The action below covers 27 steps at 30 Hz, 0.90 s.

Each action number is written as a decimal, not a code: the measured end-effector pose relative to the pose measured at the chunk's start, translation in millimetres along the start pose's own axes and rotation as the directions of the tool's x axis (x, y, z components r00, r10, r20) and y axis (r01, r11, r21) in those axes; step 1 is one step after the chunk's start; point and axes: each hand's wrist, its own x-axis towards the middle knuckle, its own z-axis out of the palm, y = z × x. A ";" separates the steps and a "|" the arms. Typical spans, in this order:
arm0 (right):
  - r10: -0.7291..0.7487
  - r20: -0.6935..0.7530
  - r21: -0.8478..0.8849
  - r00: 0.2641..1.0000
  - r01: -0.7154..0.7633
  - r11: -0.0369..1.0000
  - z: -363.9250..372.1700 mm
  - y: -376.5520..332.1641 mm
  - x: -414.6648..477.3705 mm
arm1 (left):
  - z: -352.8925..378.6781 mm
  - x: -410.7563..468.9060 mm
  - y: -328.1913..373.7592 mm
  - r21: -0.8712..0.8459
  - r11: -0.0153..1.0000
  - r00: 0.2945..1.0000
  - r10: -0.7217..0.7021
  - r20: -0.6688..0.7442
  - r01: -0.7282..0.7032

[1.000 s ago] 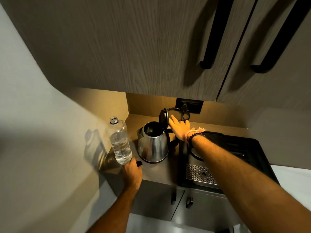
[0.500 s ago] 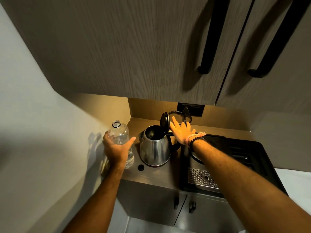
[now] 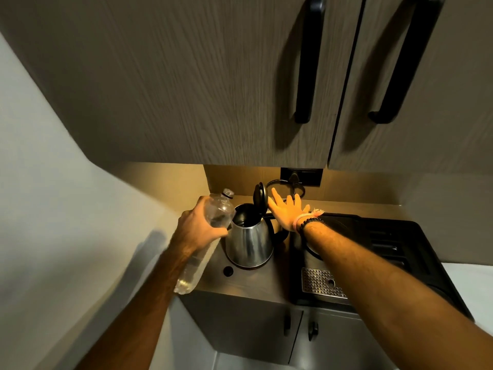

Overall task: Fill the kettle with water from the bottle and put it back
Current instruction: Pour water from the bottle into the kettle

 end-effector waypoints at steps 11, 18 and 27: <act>-0.006 -0.015 -0.058 1.000 0.005 0.998 -6.9 -3.2 -6.7 | -9.0 -5.5 30.5 0.390 0.921 0.945 -0.150 0.291 0.026; 0.001 -0.018 -0.068 1.000 -0.002 0.998 -11.7 -5.1 -11.1 | -11.6 -1.1 41.5 0.502 0.865 0.937 -0.181 0.300 0.006; -0.001 -0.004 -0.086 1.000 0.000 0.996 -14.1 -6.3 -13.8 | -11.9 0.7 52.8 0.525 0.851 0.932 -0.185 0.310 -0.006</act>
